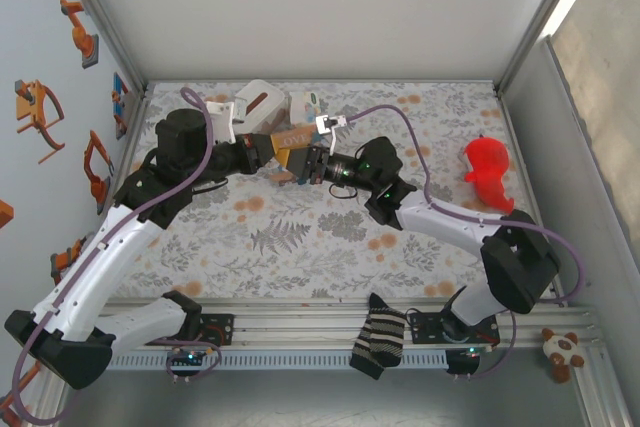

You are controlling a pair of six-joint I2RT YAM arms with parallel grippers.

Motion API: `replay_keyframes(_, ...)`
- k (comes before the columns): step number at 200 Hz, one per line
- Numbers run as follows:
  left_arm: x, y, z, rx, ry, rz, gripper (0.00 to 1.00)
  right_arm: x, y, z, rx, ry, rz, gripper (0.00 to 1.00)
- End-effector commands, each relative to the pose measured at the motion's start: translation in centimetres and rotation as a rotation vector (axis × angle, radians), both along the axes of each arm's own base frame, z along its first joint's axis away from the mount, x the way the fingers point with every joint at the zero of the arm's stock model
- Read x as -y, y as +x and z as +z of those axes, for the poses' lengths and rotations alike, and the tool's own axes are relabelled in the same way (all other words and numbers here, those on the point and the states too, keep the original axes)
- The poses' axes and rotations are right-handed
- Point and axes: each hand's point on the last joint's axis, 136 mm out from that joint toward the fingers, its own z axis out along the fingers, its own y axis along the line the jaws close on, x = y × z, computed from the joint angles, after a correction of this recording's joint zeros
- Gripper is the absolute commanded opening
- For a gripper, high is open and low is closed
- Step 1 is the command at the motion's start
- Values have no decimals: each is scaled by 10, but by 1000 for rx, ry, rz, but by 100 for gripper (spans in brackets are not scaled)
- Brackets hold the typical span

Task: Unlock the padlock with the key

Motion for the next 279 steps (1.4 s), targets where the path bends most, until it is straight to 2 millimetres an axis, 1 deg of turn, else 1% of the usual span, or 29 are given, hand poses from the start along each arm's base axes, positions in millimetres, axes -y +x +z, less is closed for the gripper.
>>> replay_keyframes(1, 1, -5, 6, 17, -24, -10, 0, 11, -4, 22, 42, 54, -16, 22)
replay_keyframes(96, 1, -3, 7, 19, -30, -2, 0, 7, -5, 15, 16, 42, 8, 18)
replay_keyframes(191, 0, -3, 9, 24, -35, 4, 0, 3, -2, 6, -14, 28, 21, 18)
replay_keyframes(233, 0, -4, 9, 23, -39, 2, 0, 2, -2, 7, -16, 30, 26, 17)
replay_keyframes(246, 0, -4, 9, 22, -39, 2, 0, 1, -1, 7, -17, 29, 27, 17)
replay_keyframes(262, 0, -4, 9, 25, -39, 1, 0, 1, -1, 7, -17, 30, 29, 12)
replay_keyframes(279, 1, -4, 9, 23, -38, 0, 0, 1, -1, 7, -18, 29, 27, 11)
